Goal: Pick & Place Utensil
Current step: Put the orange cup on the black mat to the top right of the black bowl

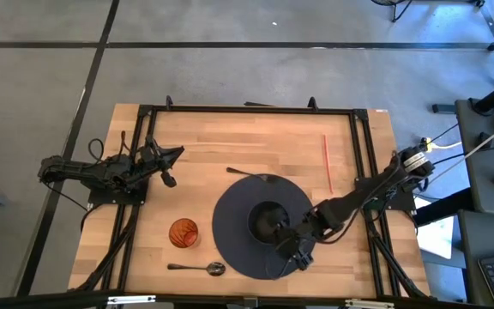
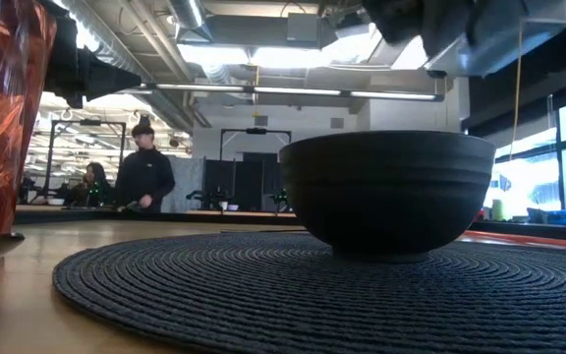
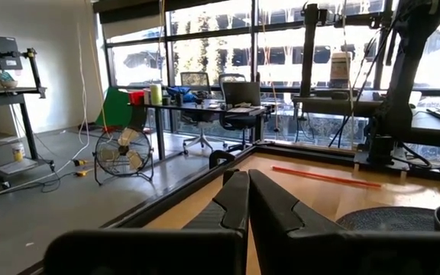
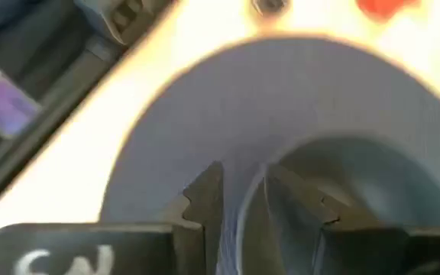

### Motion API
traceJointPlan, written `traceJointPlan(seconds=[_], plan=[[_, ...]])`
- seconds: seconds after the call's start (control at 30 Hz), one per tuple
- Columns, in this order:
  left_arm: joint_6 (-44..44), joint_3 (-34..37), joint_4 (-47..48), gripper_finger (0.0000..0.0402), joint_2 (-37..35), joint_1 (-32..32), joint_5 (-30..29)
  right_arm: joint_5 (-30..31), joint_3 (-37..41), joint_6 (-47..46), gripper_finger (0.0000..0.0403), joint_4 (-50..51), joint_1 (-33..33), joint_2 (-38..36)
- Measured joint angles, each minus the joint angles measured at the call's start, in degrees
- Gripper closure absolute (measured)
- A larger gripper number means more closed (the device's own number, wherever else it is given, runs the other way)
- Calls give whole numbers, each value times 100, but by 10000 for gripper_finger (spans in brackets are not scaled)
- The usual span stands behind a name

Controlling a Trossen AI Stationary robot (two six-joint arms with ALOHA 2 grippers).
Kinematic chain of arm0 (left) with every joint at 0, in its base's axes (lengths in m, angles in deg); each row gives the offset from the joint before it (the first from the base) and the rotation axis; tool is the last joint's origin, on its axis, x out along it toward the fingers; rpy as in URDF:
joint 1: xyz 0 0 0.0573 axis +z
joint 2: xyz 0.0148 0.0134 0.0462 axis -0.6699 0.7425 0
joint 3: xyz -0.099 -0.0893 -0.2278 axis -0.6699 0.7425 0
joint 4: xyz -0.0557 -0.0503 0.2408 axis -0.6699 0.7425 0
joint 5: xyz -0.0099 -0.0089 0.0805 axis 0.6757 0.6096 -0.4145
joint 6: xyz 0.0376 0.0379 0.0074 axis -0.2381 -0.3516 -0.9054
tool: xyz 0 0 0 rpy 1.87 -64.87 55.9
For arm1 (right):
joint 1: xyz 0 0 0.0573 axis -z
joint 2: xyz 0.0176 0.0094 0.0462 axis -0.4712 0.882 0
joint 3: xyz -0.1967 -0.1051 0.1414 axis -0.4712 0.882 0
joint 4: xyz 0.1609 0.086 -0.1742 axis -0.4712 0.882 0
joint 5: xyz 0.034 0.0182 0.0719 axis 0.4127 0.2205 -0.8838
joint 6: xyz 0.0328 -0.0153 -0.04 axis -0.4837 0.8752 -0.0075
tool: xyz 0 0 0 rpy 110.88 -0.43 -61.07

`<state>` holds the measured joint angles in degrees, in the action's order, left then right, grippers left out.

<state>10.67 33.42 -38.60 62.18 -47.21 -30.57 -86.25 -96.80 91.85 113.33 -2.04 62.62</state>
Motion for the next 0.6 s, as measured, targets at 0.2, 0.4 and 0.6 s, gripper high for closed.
traceJointPlan(seconds=[0.2,0.4,0.6], plan=[[0,0,11,398,0,-2,0,-295,-2,789,313,-774,20,-813],[-37,0,10,398,-1,-2,-1,-582,908,953,352,-1538,391,-2299],[-44,0,9,398,-2,0,-2,-1313,3252,560,397,-4362,981,-4204]])
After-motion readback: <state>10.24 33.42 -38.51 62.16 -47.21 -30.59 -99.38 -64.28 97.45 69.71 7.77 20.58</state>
